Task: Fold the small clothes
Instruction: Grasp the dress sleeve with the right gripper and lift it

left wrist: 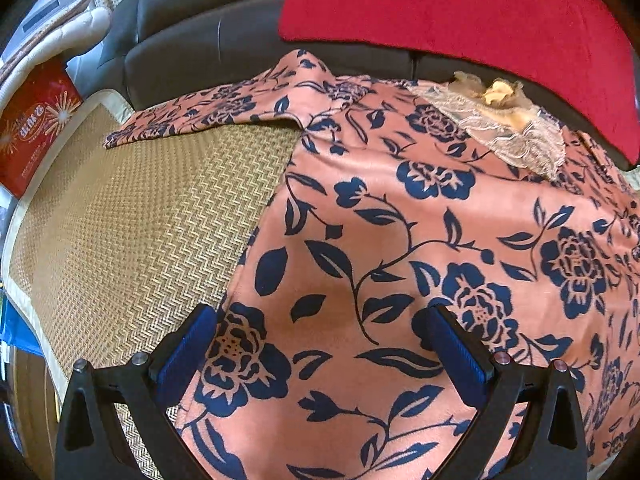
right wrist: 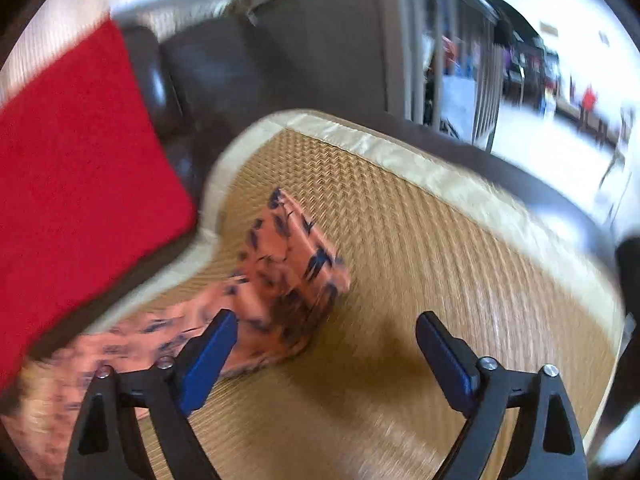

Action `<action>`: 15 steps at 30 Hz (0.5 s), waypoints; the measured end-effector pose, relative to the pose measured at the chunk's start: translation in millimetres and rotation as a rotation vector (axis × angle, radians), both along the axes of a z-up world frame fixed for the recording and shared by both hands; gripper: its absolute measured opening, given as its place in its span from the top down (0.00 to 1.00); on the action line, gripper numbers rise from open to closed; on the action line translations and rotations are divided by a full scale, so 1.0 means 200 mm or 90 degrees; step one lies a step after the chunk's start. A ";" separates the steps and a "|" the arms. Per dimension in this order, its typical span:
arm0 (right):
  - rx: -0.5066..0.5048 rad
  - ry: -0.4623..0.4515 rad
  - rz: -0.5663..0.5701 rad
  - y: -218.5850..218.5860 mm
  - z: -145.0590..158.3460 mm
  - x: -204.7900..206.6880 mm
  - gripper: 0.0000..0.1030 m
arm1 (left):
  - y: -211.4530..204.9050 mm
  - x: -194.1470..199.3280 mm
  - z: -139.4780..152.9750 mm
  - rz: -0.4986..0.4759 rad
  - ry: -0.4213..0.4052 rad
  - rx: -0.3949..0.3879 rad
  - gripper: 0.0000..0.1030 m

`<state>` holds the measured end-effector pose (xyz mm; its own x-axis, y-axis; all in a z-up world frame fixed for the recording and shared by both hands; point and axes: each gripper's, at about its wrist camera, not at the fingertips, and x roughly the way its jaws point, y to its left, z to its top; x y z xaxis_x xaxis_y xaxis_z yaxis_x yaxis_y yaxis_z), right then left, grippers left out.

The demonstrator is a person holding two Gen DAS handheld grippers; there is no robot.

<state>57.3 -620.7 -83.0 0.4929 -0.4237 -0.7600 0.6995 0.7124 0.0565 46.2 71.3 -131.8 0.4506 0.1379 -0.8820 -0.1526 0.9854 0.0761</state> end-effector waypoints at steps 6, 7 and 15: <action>-0.064 0.130 -0.001 0.01 -0.22 0.22 0.63 | 0.00 0.04 -0.06 -0.007 0.011 0.019 0.00; -0.067 0.125 0.008 0.03 -0.21 0.24 0.96 | 0.02 0.05 -0.07 -0.004 0.014 0.014 0.00; 0.020 -0.076 0.227 0.70 0.33 0.41 0.94 | 0.12 0.04 -0.14 0.024 0.011 -0.016 0.00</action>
<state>138.7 -480.2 -17.2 0.6909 -0.1864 -0.6985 0.3950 0.9065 0.1488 54.3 94.9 -159.0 0.4307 0.1314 -0.8929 -0.1879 0.9807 0.0537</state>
